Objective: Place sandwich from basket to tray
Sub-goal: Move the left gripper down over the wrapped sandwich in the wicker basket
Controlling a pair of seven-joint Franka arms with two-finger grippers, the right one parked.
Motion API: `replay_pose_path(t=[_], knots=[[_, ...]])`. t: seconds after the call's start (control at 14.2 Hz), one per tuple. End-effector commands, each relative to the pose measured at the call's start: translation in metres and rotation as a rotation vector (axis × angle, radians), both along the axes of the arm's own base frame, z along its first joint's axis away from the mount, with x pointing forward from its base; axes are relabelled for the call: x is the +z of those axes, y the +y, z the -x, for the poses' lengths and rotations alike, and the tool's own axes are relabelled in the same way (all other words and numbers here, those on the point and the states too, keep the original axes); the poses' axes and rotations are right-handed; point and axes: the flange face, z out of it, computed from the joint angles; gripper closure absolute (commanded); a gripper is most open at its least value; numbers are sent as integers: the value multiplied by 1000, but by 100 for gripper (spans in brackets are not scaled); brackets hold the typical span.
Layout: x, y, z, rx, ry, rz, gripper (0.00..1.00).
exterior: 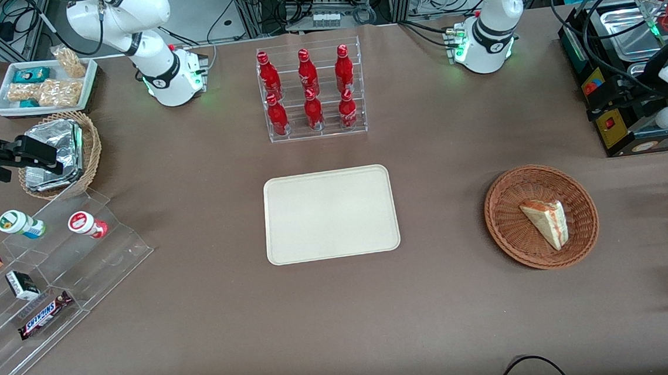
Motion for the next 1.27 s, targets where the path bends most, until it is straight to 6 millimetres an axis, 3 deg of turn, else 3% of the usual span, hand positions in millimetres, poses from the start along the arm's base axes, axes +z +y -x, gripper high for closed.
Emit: replay_pose_path(t=[0.0, 0.28, 0.49, 0.64, 0.92, 1.06, 1.2], knots=[[-3, -2, 1, -7, 12, -12, 0], [-26, -3, 1, 3, 68, -14, 0], [-67, -2, -3, 6, 118, -19, 0], [-99, -1, -8, 4, 108, -29, 0], [-181, 9, -15, 21, 49, -27, 0], [-213, 33, -19, 100, -3, -26, 0], [-244, 35, -22, 199, -41, -26, 0]])
